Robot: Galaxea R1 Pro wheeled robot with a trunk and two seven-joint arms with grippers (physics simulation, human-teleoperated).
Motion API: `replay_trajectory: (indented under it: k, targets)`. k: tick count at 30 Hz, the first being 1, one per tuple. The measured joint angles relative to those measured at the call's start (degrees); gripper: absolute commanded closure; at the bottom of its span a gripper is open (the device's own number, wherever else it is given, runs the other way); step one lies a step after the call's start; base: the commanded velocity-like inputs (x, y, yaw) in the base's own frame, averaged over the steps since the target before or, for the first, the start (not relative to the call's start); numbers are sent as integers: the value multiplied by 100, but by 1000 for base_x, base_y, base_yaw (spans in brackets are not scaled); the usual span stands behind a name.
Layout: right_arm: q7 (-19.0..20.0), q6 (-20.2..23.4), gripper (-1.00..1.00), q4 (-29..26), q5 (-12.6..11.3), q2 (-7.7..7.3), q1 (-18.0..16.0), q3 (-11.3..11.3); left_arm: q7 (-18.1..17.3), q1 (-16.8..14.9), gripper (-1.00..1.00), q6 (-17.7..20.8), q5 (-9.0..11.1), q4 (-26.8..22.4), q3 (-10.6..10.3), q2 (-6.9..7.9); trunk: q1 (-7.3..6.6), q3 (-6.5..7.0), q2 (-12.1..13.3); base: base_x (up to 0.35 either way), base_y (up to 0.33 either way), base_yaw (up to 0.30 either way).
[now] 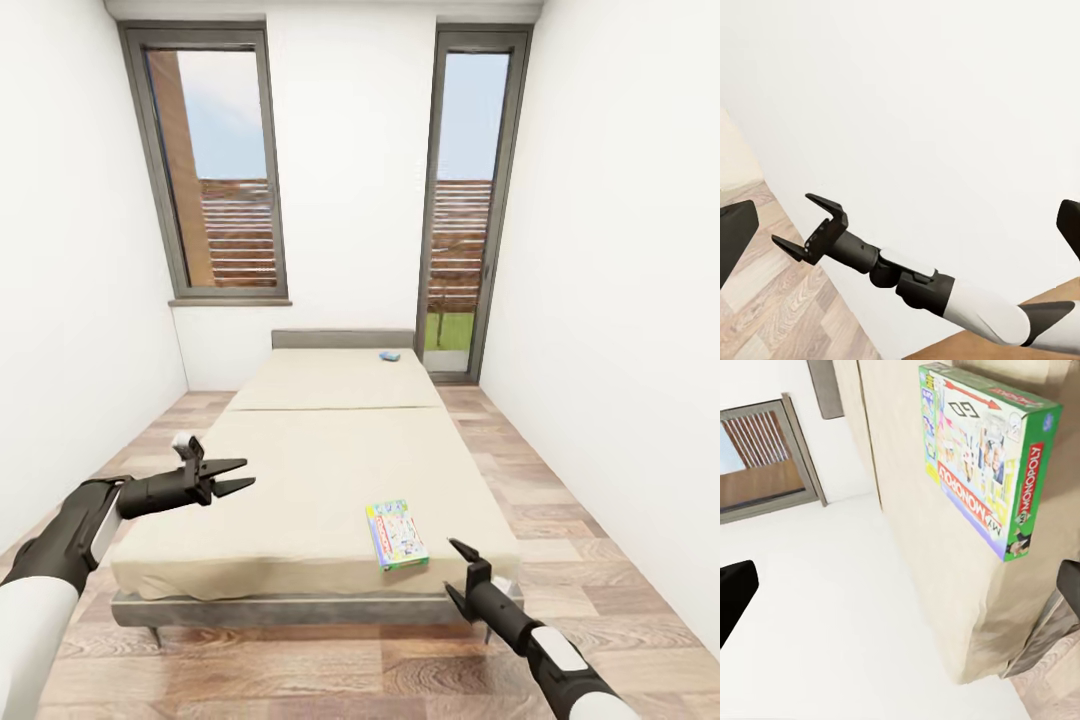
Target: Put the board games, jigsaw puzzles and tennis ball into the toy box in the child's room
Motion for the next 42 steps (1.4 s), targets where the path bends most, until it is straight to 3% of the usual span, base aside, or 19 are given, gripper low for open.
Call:
replay_trajectory:
  k: [3, 9, 18, 42]
  targets:
    - [247, -7, -100, -49, 15, 40, -4, 113, 0, 6, -100, 10, 7, -136, -11, -17, 66, -54, -120, 0, 0, 0]
    - [427, -69, -100, -416, 23, 75, -14, 747, 0, 65, -100, 8, 14, -366, -27, -177, 198, -162, -361, 0, 0, 0]
    - [436, -354, -100, -518, 8, 107, -11, 1055, 0, 194, -100, 16, 15, -647, -27, -206, 396, -323, -722, 0, 0, 0]
    - [447, -351, -100, -523, -3, 116, -11, 1145, 0, 241, -100, 17, 15, -719, -29, -213, 923, -754, -1685, 0, 0, 0]
